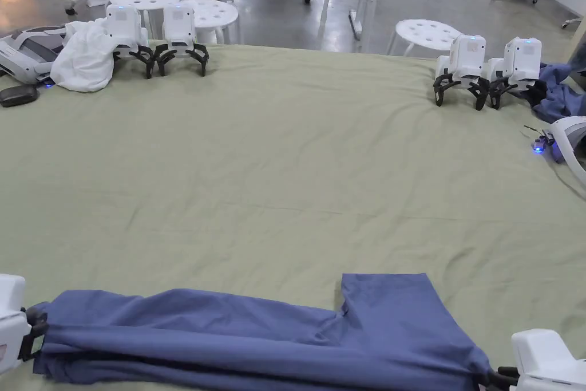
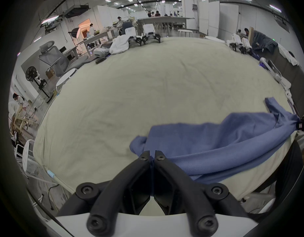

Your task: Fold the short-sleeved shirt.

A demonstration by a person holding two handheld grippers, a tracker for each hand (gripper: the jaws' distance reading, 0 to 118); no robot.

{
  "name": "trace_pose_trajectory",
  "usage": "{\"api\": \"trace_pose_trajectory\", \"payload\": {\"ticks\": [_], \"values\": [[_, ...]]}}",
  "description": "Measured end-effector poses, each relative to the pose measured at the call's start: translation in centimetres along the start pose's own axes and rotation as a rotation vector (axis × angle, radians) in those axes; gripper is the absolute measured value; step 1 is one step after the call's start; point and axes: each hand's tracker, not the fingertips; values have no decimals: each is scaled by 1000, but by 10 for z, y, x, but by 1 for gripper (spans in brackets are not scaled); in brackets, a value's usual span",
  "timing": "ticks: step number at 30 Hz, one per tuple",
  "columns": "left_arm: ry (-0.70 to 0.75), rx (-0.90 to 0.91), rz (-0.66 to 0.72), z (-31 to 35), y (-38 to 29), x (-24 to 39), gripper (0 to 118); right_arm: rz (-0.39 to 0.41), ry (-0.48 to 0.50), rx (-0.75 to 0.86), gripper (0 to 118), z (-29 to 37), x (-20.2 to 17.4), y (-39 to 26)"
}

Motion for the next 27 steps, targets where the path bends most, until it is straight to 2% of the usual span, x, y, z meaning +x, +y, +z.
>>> {"api": "trace_pose_trajectory", "payload": {"ticks": [4, 8, 16, 22, 23, 25, 26, 27], "values": [[6, -47, -27, -14, -14, 4, 0, 1, -3, -77, 6, -21, -5, -7], [-2, -83, -53, -26, -21, 7, 0, 41, -25, -121, 6, -38, -13, -9], [1, -109, -96, -33, -23, 12, 0, 48, -53, -178, 6, -63, -16, -4], [9, -107, -104, -31, -20, 13, 0, 20, -50, -187, 7, -55, -14, -1], [13, -90, -103, -26, -19, 13, 3, 10, -54, -178, 8, -49, -14, 1], [30, -11, -48, -13, -12, 11, 22, -13, -80, -125, 25, -31, -14, 5], [20, 44, -7, -2, -7, 10, 40, -26, -94, -67, 44, -19, -13, 10], [3, 97, 31, 9, -2, 9, 70, -44, -108, -3, 71, -5, -12, 15]]}}
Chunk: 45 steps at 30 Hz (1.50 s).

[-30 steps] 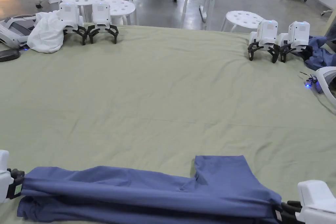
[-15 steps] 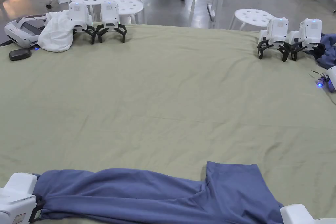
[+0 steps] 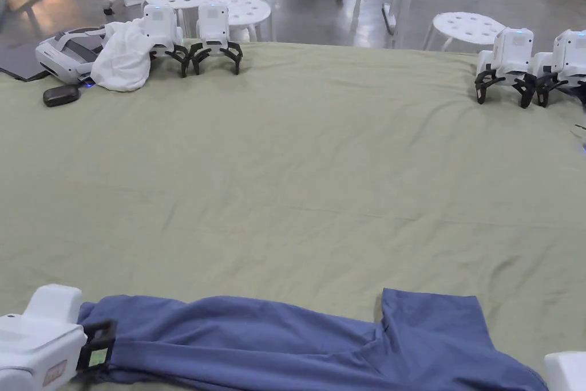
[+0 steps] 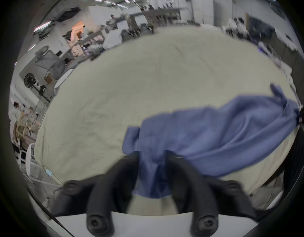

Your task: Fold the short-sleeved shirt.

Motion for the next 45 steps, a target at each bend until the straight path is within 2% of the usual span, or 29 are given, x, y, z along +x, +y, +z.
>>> {"api": "trace_pose_trajectory", "payload": {"ticks": [1, 2, 3, 8, 9, 10, 11, 12, 13, 15, 22, 29, 36, 38, 41, 45], "values": [[-4, 49, 32, 9, 6, 0, 89, -17, -13, 67, 85, 13, 1, 6], [4, 112, 61, 19, 12, 2, 103, -29, -30, 157, 92, 26, 2, 12], [9, 182, 82, 32, 20, 5, 111, -42, -50, 247, 93, 40, 2, 18], [12, 430, 150, 83, 48, 26, 110, -74, -116, 566, 93, 83, -9, 38], [8, 457, 141, 90, 52, 31, 102, -76, -122, 607, 91, 87, -12, 41], [22, 478, 127, 96, 55, 36, 89, -80, -140, 637, 82, 91, -16, 42], [38, 501, 117, 101, 58, 41, 66, -77, -146, 660, 62, 94, -21, 43], [57, 521, 101, 106, 59, 48, 25, -68, -152, 675, 22, 96, -25, 44], [76, 536, 88, 108, 60, 53, 8, -68, -167, 698, 4, 94, -28, 44], [98, 555, 56, 108, 58, 59, 0, -54, -188, 730, 4, 93, -39, 43], [111, 569, 31, 113, 43, 68, 0, 17, -207, 723, 4, 85, -61, 40], [125, 562, 28, 106, 27, 58, 0, 14, -205, 726, 4, 81, -67, 39], [63, 498, -1, 92, 18, 44, 0, 54, -208, 717, 4, 77, -76, 42], [6, 433, 41, 84, 16, 34, 0, 65, -203, 712, 4, 76, -77, 43], [-115, 311, 180, 65, 12, 3, 0, 85, -195, 705, 4, 77, -79, 45], [-153, 221, 259, 40, 4, -32, 0, 106, -206, 699, 4, 77, -82, 49]]}}
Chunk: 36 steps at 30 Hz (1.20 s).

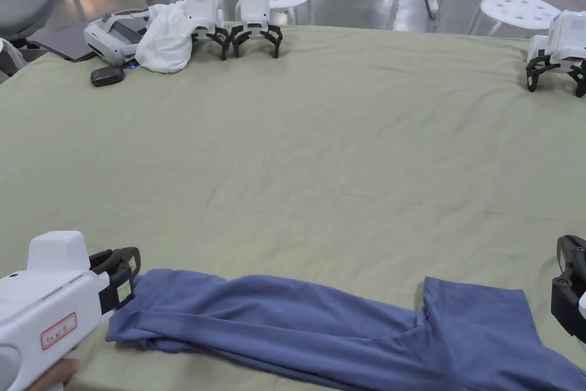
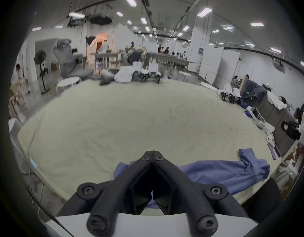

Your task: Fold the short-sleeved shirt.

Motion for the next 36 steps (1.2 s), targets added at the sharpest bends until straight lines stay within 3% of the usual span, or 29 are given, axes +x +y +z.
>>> {"api": "trace_pose_trajectory", "payload": {"ticks": [8, 10, 11, 12, 13, 14, 18, 23, 24, 25, 26, 27, 28, 31, 33, 36], "values": [[-207, -243, 271, -50, -4, -74, 0, 8, 26, -25, 4, -7, -7, 3], [-198, -263, 285, -60, -7, -87, 28, 4, 37, -35, 4, -9, -6, 3], [-209, -278, 293, -65, -9, -93, 55, -2, 42, -40, 4, -10, -5, 2], [-232, -319, 326, -73, -13, -99, 94, -7, 44, -46, 4, -12, -5, 2], [-244, -349, 348, -79, -16, -102, 116, -9, 46, -50, 4, -13, -5, 1], [-277, -359, 375, -83, -19, -105, 118, -11, 46, -56, 4, -14, -4, 0], [-399, -379, 546, -99, -28, -109, 118, -32, 54, -77, 4, -16, -2, -1], [-533, -395, 625, -112, -33, -100, 116, -39, 57, -89, 4, -18, -1, -2], [-574, -408, 644, -115, -33, -98, 107, -43, 61, -91, 4, -19, -2, -2], [-594, -416, 651, -117, -34, -95, 90, -47, 63, -92, 4, -20, -1, -2], [-562, -415, 633, -121, -34, -94, 64, -49, 65, -94, 4, -20, -1, -2], [-500, -428, 597, -122, -36, -93, 14, -49, 66, -96, 4, -21, -1, -3], [-394, -461, 536, -127, -39, -92, 11, -48, 66, -96, 4, -21, -2, -2], [-467, -466, 587, -129, -44, -94, 7, -51, 73, -101, 4, -22, -2, -3], [-438, -446, 479, -124, -38, -85, 5, -48, 75, -104, 4, -21, -3, -3], [-437, -453, 478, -120, -30, -88, 3, -42, 75, -109, 4, -20, -2, -3]]}}
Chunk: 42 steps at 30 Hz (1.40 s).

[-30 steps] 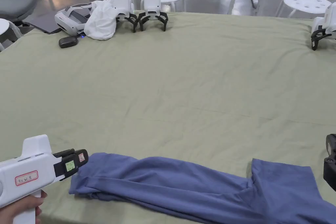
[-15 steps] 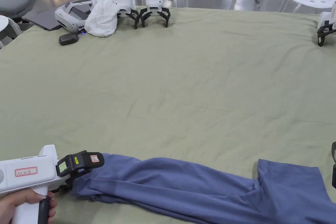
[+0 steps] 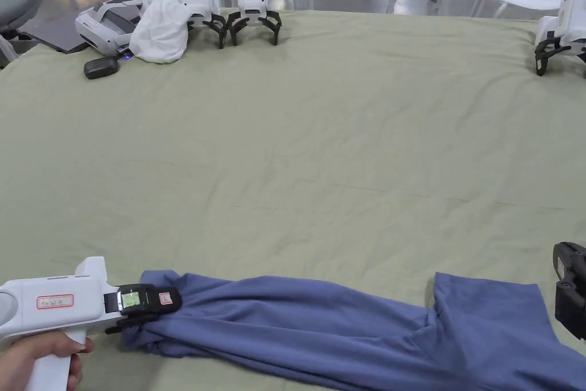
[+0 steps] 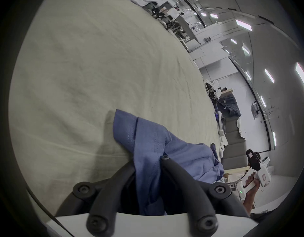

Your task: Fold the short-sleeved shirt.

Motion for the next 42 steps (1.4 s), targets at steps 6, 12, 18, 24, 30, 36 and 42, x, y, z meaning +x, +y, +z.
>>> {"api": "trace_pose_trajectory", "payload": {"ticks": [6, 12, 18, 24, 30, 36, 42], "values": [[54, 20, -41, 18, 10, -1, 2, -6, -15, 3, 4, 5, 7, 2], [200, 131, -87, 54, 30, 3, 2, -16, -33, 8, 4, 7, 15, 3], [274, 104, -188, 64, 34, 42, 1, -33, -37, 13, 4, 8, 19, 3], [352, 118, -271, 58, 28, 97, 1, -27, -29, 29, 4, 14, 24, 7], [384, 95, -408, 44, 9, 152, 2, -30, -36, 43, 4, 23, 33, 8], [365, 23, -541, 3, -22, 196, 2, -52, -28, 43, 4, 24, 36, 4], [376, -61, -562, -55, -51, 204, 2, -46, -11, 43, 4, 28, 33, 1]]}}
